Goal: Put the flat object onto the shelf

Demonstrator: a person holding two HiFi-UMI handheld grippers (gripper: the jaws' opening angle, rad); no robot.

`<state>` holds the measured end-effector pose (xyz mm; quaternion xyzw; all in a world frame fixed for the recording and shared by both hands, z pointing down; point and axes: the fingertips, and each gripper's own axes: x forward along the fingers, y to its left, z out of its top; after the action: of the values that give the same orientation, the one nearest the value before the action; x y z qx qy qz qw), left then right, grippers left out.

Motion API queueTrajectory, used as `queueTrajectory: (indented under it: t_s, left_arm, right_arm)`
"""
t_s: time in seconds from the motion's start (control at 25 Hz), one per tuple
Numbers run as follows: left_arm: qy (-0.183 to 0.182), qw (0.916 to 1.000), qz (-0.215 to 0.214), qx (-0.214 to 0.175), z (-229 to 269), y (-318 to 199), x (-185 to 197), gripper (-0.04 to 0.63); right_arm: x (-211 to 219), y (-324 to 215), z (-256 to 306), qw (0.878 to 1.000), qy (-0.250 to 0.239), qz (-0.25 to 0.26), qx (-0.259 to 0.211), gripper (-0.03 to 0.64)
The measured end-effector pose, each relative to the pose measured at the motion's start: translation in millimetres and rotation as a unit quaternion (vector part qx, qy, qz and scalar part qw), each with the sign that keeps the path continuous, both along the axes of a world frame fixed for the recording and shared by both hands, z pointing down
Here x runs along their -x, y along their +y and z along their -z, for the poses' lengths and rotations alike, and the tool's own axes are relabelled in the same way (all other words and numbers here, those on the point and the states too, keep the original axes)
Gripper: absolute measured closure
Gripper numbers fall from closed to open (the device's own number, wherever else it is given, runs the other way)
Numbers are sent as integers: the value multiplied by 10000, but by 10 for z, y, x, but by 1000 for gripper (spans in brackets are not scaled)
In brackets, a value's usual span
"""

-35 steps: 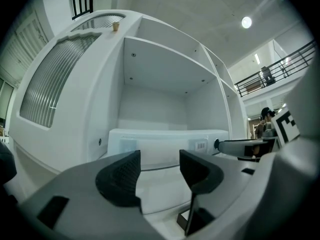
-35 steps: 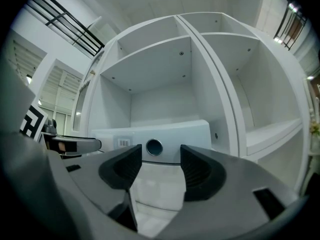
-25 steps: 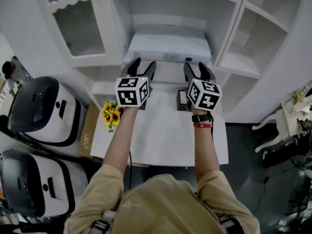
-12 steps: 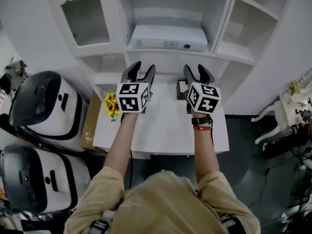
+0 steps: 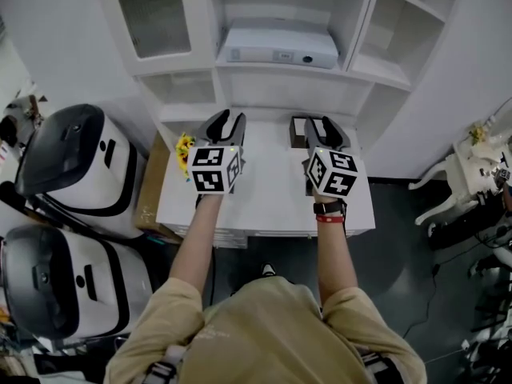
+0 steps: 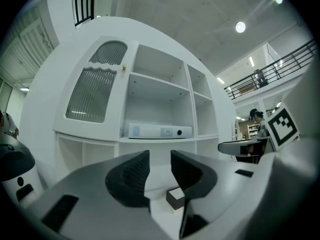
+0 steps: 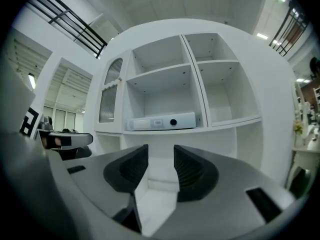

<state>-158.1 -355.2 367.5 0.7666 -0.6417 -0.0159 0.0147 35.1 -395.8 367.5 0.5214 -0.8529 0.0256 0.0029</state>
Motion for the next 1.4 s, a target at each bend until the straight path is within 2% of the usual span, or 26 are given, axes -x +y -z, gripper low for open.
queueTrajectory:
  t_s: [0.56,1.0,1.4]
  left_arm:
    - [50,9999,-40,113,-357,771,-78,546]
    - [144,9996,16,241,-586,1171,-48,571]
    - [-18,9997,166,175,-655,1375,30,575]
  right_arm:
    - [-201,863,-287,9996,4,-258,-69,530]
    - [-231,1270,-503,9993,45,-361,-33,575]
    - [-145,1450,-607,9993,136,-340,-92,592]
